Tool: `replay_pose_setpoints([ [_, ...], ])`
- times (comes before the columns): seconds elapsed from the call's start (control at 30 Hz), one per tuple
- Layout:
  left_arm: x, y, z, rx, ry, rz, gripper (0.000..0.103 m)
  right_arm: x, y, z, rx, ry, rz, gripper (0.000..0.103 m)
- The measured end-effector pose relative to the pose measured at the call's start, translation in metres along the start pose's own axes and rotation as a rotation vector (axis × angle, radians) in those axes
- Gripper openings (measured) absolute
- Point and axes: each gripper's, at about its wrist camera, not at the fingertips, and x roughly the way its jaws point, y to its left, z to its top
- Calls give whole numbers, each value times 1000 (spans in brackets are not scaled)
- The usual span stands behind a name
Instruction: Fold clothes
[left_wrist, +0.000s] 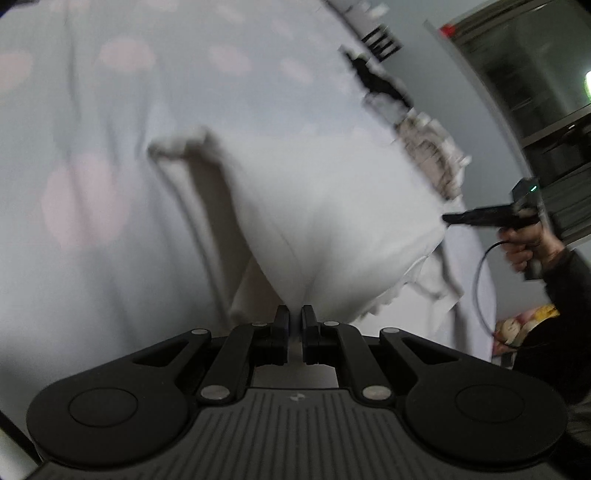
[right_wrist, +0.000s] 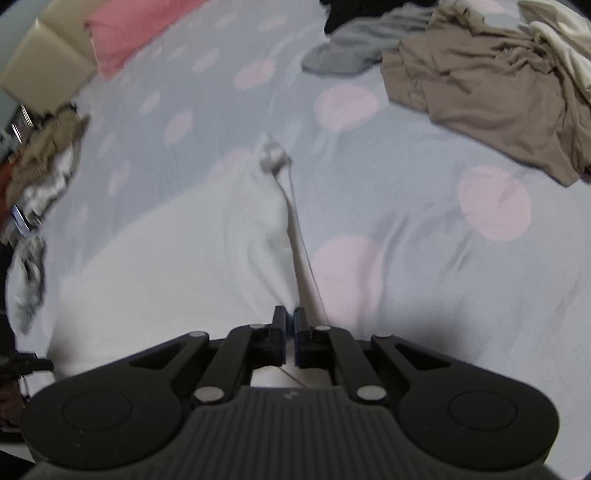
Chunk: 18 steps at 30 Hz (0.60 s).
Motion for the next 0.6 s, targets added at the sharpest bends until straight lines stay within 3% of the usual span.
replay_pose_setpoints([
  [0.13, 16, 8, -7, -39, 20, 45, 1, 18, 2, -5, -52, 31, -53, 4],
  [0.3, 11, 8, -6, -46, -20, 61, 1, 23, 0, -3, -40, 2, -18, 6],
  [0.37, 5, 3, -6, -26, -21, 104, 4, 24, 0, -3, -37, 3, -32, 12],
  [0.43, -1, -4, -4, -1, -25, 142, 5, 24, 1, -3, -46, 6, -70, 34],
  [0.53, -12, -26, -1, 50, -76, 101, 9, 20, 6, -2, -96, -21, -120, 36],
  [0.6, -10, -43, -1, 99, -94, 73, 15, 15, 12, -1, -110, -48, -92, 36],
])
